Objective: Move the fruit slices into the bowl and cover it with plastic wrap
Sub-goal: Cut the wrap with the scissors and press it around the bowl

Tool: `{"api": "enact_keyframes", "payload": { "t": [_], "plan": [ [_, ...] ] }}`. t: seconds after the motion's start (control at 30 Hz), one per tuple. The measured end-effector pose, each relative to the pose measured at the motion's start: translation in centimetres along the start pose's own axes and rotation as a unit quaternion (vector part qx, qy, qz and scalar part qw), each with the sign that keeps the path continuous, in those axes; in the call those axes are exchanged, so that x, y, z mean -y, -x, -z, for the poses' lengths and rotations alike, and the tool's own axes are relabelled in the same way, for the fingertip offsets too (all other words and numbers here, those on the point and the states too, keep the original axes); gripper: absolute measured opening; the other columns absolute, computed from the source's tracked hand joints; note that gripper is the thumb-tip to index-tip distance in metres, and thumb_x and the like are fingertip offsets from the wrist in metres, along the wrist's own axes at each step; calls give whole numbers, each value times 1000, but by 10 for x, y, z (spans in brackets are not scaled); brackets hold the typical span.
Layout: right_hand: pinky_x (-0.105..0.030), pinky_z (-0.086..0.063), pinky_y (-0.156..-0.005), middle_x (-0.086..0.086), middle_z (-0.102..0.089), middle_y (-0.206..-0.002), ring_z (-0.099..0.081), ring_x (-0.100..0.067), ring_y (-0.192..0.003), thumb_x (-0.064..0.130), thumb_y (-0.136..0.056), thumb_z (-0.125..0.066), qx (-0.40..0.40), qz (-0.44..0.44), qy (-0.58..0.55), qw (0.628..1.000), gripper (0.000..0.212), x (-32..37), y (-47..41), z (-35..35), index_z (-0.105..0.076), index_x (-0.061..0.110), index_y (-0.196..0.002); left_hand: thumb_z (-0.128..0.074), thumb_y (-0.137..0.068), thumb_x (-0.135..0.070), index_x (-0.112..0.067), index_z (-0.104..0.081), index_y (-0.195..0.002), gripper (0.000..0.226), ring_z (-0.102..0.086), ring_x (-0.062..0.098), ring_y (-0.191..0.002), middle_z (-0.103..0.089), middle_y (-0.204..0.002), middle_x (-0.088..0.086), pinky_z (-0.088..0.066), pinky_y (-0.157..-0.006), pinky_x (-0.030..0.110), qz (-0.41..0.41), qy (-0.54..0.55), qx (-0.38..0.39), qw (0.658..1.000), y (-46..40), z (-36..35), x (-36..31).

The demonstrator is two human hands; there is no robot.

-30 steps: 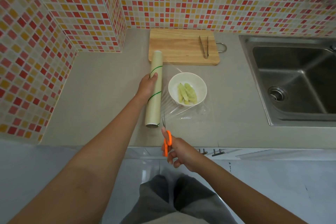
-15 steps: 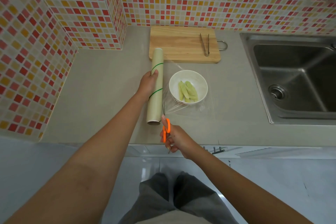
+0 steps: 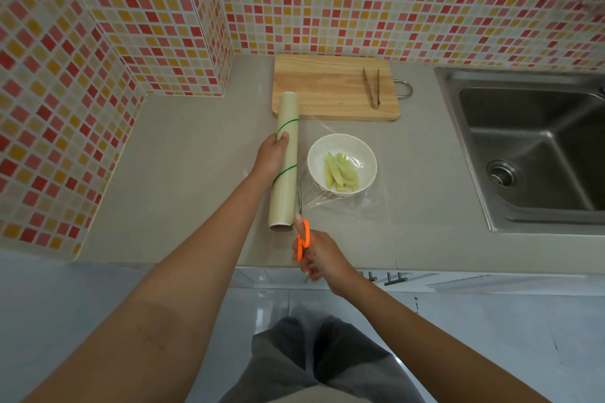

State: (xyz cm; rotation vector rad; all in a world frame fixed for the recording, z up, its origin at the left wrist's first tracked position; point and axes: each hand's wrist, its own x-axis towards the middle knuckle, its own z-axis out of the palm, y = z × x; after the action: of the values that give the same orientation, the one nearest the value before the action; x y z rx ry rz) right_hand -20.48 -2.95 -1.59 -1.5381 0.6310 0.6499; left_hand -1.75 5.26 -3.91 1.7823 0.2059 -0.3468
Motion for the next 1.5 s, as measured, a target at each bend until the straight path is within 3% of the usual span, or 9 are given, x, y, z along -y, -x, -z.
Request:
{"api": "enact_keyframes", "payload": {
  "t": [0.43, 0.6, 0.97, 1.2, 1.37, 1.5],
  "plan": [
    [-22, -36, -50, -10, -58, -82, -46, -15, -52, 71, -85, -39, 10, -14, 15, 1000, 61, -1, -5, 8, -53, 13, -74, -42, -99, -32, -12, -58, -100, 25, -54, 18, -76, -56, -79, -2, -44, -74, 32, -18, 12, -9, 1000, 0, -3, 0],
    [-18, -35, -42, -8, -57, -70, -44, -12, -42, 69, -85, -43, 2, 35, 11, 999, 60, -7, -8, 6, -52, 12, -69, -41, -100, -30, -11, -57, -98, 24, -51, 10, -68, -54, -76, -4, -41, -62, 24, -23, 14, -19, 999, 1, -5, -2],
    [-20, -41, -48, 0, -50, -56, -45, -3, -39, 60, -90, -45, -8, 111, 17, 994, 55, -14, -12, 2, -49, 11, -66, -41, -100, -31, -10, -58, -99, 26, -52, 15, -72, -55, -77, -2, -42, -66, 28, -10, 32, -19, 999, -1, -5, 3],
    [-24, -33, -46, 8, -46, -49, -42, -5, -42, 35, -94, -54, -28, 165, -76, 983, 45, -21, -14, 0, -44, 11, -58, -41, -99, -31, -10, -58, -99, 27, -54, 22, -80, -57, -86, 7, -43, -77, 34, -10, 34, -18, 999, 0, -3, 5],
    [-21, -35, -46, 3, -42, -51, -41, -3, -37, 49, -90, -54, -29, 128, -52, 990, 52, -11, -21, 2, -41, 14, -55, -42, -99, -30, -10, -58, -96, 26, -51, 21, -78, -55, -79, 4, -43, -75, 35, -17, 36, -15, 999, 3, -3, 6],
    [-20, -32, -41, -4, -42, -57, -39, -4, -36, 52, -89, -54, -32, 122, -48, 991, 51, -2, -28, 4, -41, 12, -60, -41, -100, -29, -10, -60, -101, 27, -53, 20, -81, -59, -89, 7, -43, -77, 32, -21, 33, -15, 999, 5, -3, 7]
  ]
}}
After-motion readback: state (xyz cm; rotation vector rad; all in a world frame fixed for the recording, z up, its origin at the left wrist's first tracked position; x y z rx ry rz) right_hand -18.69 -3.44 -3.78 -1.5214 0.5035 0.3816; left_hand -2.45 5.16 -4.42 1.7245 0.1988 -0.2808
